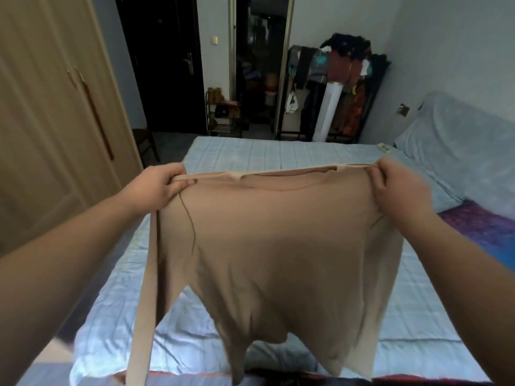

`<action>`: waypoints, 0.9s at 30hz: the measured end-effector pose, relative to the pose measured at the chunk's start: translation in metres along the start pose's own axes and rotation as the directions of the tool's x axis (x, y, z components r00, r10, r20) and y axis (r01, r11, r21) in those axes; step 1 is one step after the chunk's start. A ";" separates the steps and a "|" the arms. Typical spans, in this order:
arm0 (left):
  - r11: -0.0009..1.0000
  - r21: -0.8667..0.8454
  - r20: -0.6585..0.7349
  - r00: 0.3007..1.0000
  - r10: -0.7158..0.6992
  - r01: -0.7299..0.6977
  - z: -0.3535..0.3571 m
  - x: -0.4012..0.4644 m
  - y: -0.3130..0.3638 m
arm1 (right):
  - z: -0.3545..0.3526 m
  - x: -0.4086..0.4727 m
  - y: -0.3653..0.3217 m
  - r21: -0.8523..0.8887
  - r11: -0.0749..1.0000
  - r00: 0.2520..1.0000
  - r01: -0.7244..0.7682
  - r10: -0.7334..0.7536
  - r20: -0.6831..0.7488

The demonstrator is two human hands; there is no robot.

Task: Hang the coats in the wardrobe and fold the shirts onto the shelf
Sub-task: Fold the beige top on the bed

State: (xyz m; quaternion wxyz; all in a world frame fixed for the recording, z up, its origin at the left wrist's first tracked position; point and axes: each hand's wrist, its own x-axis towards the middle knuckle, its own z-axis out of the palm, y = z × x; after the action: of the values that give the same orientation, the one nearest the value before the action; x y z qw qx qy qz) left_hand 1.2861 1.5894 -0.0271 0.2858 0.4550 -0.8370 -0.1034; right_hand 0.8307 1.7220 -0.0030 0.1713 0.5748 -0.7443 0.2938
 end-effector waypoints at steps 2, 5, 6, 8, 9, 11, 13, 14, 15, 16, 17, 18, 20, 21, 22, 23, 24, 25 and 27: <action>1.000 -0.003 -0.011 1.000 0.020 -0.020 -0.009 -0.006 -0.002 | -0.005 -0.002 0.004 -0.013 1.000 1.000 -0.007 0.007 0.012; 0.998 -0.040 -0.028 0.999 0.039 -0.040 -0.014 -0.017 -0.002 | -0.009 -0.010 0.011 -0.008 1.000 1.000 0.003 -0.003 0.023; 0.997 -0.066 -0.027 0.999 0.033 -0.035 -0.014 -0.022 -0.001 | -0.010 -0.016 0.012 -0.009 1.000 1.000 0.006 -0.005 0.030; 0.992 -0.128 -0.016 1.000 0.010 -0.012 -0.008 -0.032 0.000 | -0.011 -0.029 0.013 -0.019 1.000 0.999 0.000 0.001 0.047; 0.985 -0.171 -0.002 1.000 -0.002 0.001 -0.005 -0.038 0.000 | -0.010 -0.036 0.014 -0.014 1.000 0.998 -0.004 0.005 0.057; 0.954 -0.298 0.038 0.999 -0.021 0.032 0.002 -0.049 -0.003 | -0.009 -0.049 0.017 0.002 1.000 0.997 -0.021 0.021 0.074; 0.923 -0.381 0.069 0.997 -0.031 0.055 0.008 -0.059 -0.009 | -0.008 -0.060 0.018 -0.002 0.999 0.995 -0.047 0.047 0.089; 0.920 -0.388 0.082 0.996 -0.032 0.061 0.011 -0.063 -0.012 | -0.006 -0.065 0.019 -0.016 0.999 0.994 -0.052 0.053 0.092; 0.919 -0.388 0.094 0.995 -0.032 0.066 0.012 -0.066 -0.014 | -0.005 -0.070 0.018 -0.025 0.998 0.993 -0.055 0.058 0.099; 0.919 -0.388 0.102 0.994 -0.031 0.069 0.013 -0.069 -0.016 | -0.004 -0.074 0.017 -0.030 0.998 0.992 -0.061 0.064 0.106; 0.919 -0.388 0.109 0.994 -0.031 0.072 0.013 -0.070 -0.017 | -0.002 -0.077 0.016 -0.029 0.998 0.992 -0.063 0.066 0.109; 0.917 -0.391 0.116 0.993 -0.035 0.078 0.014 -0.071 -0.018 | -0.001 -0.079 0.015 -0.027 0.998 0.991 -0.065 0.068 0.112; 0.913 -0.397 0.133 0.990 -0.041 0.091 0.014 -0.071 -0.021 | 0.005 -0.080 0.014 -0.035 0.997 0.988 -0.072 0.076 0.131; 0.911 -0.400 0.146 0.989 -0.039 0.095 0.015 -0.070 -0.022 | 0.008 -0.079 0.013 -0.040 0.996 0.987 -0.075 0.080 0.138; 0.912 -0.398 0.160 0.986 -0.038 0.100 0.017 -0.069 -0.024 | 0.013 -0.077 0.013 -0.046 0.996 0.987 -0.077 0.083 0.140; 0.914 -0.391 0.173 0.984 -0.042 0.107 0.019 -0.067 -0.026 | 0.018 -0.074 0.013 -0.053 0.996 0.986 -0.077 0.084 0.144; 0.917 -0.382 0.181 0.982 -0.051 0.118 0.021 -0.064 -0.028 | 0.024 -0.070 0.012 -0.054 0.996 0.985 -0.076 0.083 0.150; 0.919 -0.372 0.188 0.980 -0.064 0.131 0.024 -0.060 -0.031 | 0.031 -0.065 0.012 -0.052 0.996 0.984 -0.077 0.084 0.160; 0.918 -0.361 0.195 0.976 -0.094 0.161 0.035 -0.050 -0.041 | 0.049 -0.056 0.012 -0.043 0.995 0.979 -0.085 0.092 0.181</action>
State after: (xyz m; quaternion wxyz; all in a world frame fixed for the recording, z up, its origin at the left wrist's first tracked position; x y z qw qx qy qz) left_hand 1.3162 1.6039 -0.0929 0.2860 0.4351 -0.7919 -0.3191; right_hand 0.8385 1.7351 -0.0766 0.0989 0.5626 -0.7867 0.2341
